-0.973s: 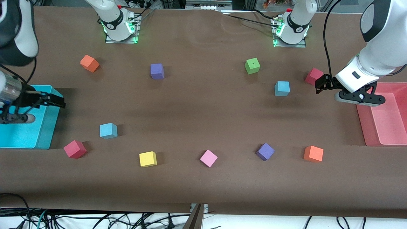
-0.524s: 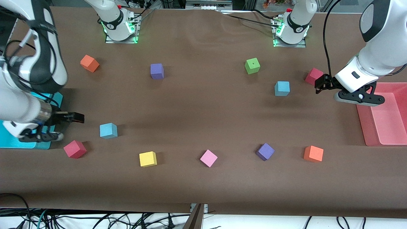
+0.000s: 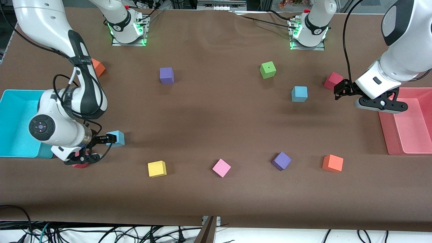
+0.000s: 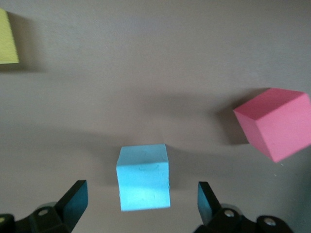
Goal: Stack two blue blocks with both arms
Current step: 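Move the right gripper down over the light blue cube near the cyan bin, then close the right gripper on the light blue cube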
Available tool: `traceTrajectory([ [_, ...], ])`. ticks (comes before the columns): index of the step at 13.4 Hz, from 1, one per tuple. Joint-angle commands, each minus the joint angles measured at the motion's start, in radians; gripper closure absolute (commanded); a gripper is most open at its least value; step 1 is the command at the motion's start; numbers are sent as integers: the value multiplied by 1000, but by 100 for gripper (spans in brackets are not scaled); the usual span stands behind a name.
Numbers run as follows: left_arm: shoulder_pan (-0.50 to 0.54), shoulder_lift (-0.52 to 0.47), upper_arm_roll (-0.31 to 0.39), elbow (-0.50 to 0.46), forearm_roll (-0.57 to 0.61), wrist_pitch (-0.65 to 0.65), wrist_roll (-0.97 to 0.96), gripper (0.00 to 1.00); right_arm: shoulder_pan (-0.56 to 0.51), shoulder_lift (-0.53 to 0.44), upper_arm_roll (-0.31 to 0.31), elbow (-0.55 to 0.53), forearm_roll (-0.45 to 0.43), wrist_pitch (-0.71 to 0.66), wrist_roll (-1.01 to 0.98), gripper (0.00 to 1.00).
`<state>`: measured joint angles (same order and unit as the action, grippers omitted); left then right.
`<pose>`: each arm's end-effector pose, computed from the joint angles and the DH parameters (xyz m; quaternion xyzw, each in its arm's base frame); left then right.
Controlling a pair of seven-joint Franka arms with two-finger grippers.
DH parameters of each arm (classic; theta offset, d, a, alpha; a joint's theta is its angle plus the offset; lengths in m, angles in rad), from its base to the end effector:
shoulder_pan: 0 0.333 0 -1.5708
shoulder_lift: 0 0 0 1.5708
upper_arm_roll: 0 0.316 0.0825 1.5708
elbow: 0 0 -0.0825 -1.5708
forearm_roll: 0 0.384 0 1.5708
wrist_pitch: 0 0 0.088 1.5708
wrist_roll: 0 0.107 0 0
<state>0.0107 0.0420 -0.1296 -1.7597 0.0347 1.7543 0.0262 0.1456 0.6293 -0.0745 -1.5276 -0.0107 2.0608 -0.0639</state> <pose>0.5676 -0.0636 0.5269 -0.9967 0.0760 0.0228 0.0153 0.6933 0.0565 0.2823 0.9956 0.0761 -0.0471 0.0270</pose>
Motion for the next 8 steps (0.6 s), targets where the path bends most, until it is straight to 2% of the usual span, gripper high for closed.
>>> traceTrajectory([
  [1, -2, 6, 4, 17, -12, -4, -3, 0, 0, 33, -1, 8, -3, 30, -8, 0],
  [8, 5, 7, 4, 17, -13, -6, 1, 0, 0, 76, 5, -25, -2, 76, -8, 0],
])
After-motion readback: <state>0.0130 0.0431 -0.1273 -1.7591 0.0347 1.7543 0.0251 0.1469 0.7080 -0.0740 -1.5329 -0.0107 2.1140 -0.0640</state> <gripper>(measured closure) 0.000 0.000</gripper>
